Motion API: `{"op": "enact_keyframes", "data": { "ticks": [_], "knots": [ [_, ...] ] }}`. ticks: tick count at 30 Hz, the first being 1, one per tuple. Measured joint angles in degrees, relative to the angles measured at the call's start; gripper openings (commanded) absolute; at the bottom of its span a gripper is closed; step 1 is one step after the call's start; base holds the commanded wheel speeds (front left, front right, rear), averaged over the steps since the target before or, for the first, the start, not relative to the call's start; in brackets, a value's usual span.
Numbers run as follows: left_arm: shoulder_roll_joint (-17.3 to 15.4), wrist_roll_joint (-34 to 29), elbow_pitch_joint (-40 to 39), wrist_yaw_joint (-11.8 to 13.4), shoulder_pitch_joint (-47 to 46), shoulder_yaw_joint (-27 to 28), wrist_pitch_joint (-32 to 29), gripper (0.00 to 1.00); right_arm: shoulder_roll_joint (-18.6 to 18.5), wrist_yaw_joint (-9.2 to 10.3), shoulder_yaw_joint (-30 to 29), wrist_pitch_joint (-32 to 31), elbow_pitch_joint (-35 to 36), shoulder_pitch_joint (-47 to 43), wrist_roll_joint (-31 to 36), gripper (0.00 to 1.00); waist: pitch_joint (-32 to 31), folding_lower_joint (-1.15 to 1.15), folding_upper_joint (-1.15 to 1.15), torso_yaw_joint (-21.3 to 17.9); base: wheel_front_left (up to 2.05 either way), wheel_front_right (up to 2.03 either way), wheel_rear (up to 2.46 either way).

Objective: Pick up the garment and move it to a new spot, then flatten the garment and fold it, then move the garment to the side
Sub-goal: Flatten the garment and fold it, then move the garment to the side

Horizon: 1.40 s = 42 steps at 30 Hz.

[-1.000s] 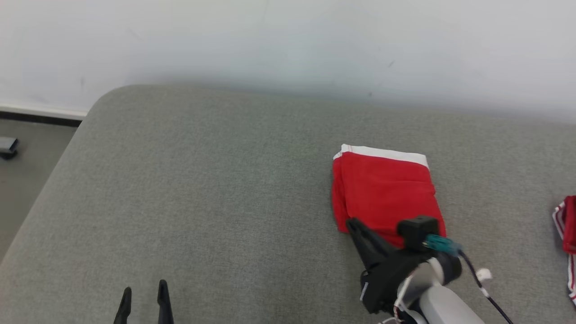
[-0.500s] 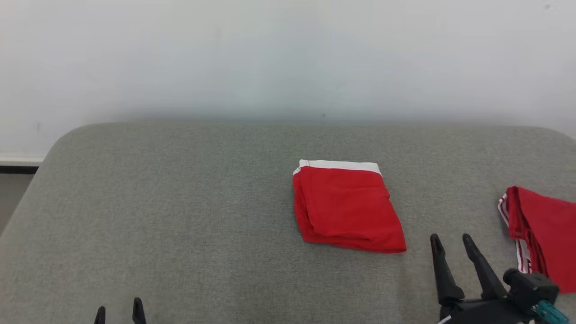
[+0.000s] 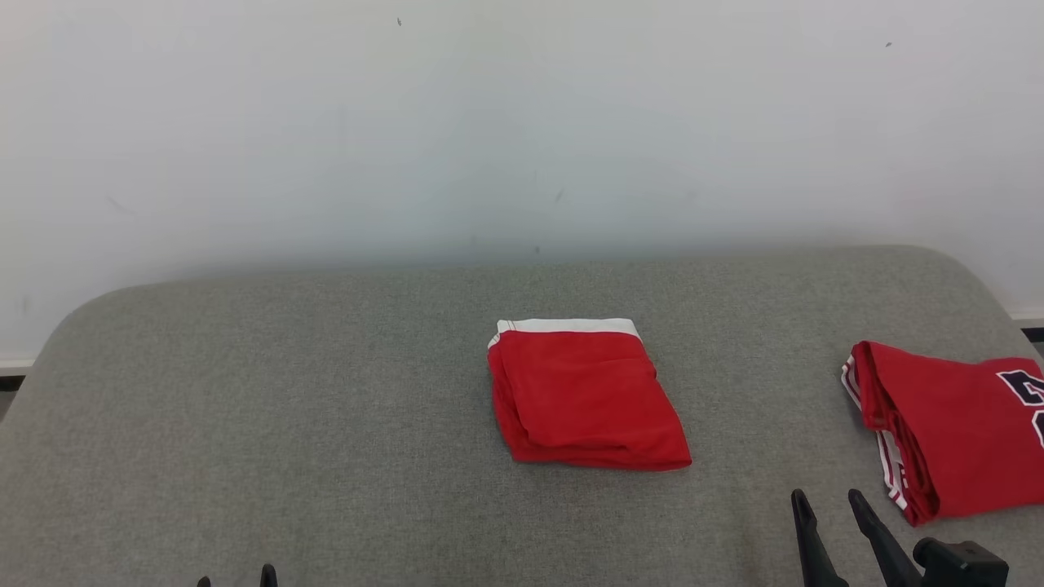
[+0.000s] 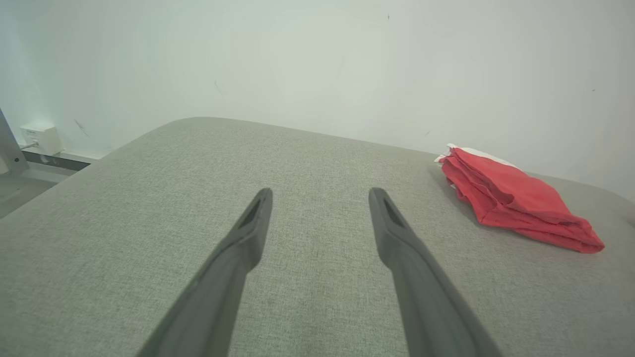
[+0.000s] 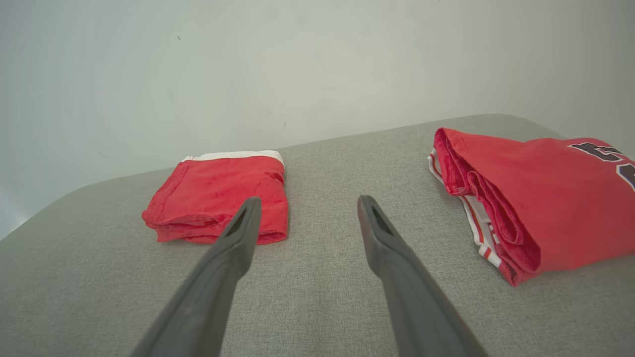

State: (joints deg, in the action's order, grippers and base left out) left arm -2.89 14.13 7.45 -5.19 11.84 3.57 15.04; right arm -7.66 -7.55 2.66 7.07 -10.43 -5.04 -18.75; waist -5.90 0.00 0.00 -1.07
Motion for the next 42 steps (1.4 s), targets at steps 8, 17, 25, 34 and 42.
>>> {"op": "enact_keyframes", "data": {
  "ticks": [8,17,25,34,42],
  "knots": [
    [0.0,0.0,0.3,-0.2,0.9,-0.1,0.0,1.0,-0.2,0.0,1.0,0.2,-1.5,0.0,-0.6,1.0,-0.7,0.0,0.0,-0.7,0.0,0.0,0.0],
    [0.0,0.1,0.4,-0.3,1.2,0.1,0.0,1.0,-0.3,0.0,1.6,0.0,-1.8,0.0,-0.8,1.0,-0.5,0.0,0.0,-0.2,0.0,0.0,0.0],
    [0.0,0.2,0.5,-0.3,1.2,-0.2,0.0,1.0,-0.3,0.0,1.6,-0.3,-1.8,0.0,-1.4,1.0,-0.3,0.01,0.0,0.2,0.0,0.0,0.0],
    [0.0,0.5,0.6,-0.1,1.2,-0.4,0.0,1.0,-0.2,0.0,1.5,-0.7,-1.9,-0.1,-1.4,1.0,-0.2,0.01,0.0,0.8,0.0,0.0,0.0],
    [0.0,0.9,-0.3,0.5,1.1,-0.8,0.0,1.0,1.0,0.0,3.1,-6.9,-2.3,6.0,-1.7,1.0,1.0,0.01,0.0,1.6,0.0,0.0,0.0]
  ]
}}
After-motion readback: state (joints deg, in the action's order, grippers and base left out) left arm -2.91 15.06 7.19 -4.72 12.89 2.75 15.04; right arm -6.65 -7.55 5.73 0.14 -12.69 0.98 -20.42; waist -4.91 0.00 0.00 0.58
